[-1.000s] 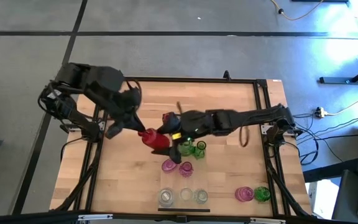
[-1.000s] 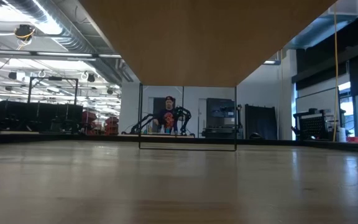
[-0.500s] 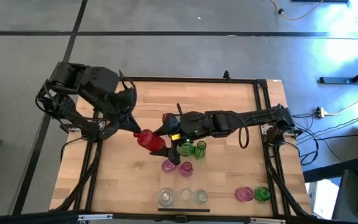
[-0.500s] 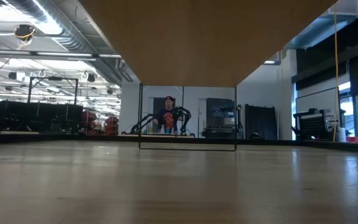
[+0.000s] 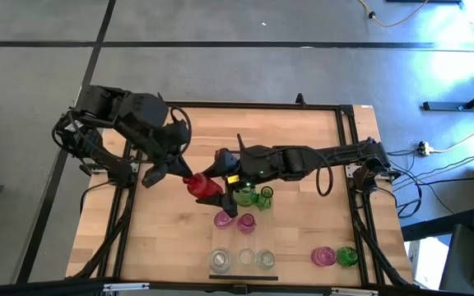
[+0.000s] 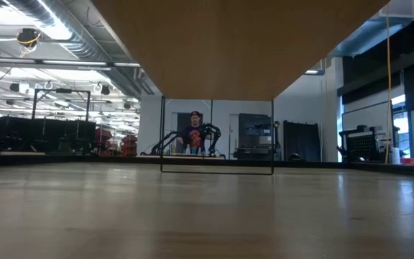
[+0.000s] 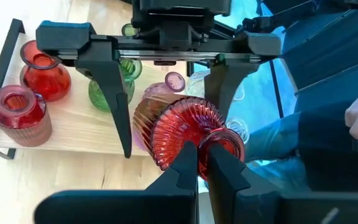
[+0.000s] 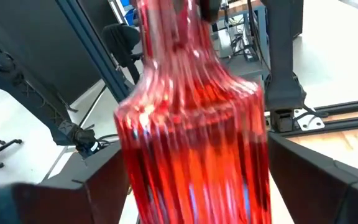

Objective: Sort vases onto shelf
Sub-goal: Put the red vase on the shelf aligned with the other red vases

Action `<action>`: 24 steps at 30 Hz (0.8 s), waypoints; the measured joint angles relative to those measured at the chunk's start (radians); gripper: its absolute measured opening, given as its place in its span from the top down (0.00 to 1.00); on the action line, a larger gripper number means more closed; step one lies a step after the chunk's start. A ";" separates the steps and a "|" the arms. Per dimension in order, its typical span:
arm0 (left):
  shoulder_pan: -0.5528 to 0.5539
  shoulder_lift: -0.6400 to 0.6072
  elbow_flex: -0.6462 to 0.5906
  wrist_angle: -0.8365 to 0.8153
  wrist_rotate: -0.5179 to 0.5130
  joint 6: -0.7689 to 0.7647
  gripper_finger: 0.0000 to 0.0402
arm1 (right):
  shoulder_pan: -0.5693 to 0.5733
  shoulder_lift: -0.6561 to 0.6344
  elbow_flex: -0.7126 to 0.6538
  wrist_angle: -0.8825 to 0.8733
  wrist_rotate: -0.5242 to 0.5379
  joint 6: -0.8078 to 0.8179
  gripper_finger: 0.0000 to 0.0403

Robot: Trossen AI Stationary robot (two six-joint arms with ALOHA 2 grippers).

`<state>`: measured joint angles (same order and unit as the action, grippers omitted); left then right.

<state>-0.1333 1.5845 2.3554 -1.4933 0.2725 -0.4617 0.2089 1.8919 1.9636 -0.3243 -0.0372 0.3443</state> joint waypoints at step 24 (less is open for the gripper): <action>0.000 0.006 0.000 0.018 -0.018 0.000 0.80 | 0.000 -0.002 0.001 -0.018 -0.034 0.031 0.41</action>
<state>-0.1333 1.5902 2.3554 -1.4751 0.2540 -0.4615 0.2085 1.8904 1.9644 -0.3423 -0.0715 0.3748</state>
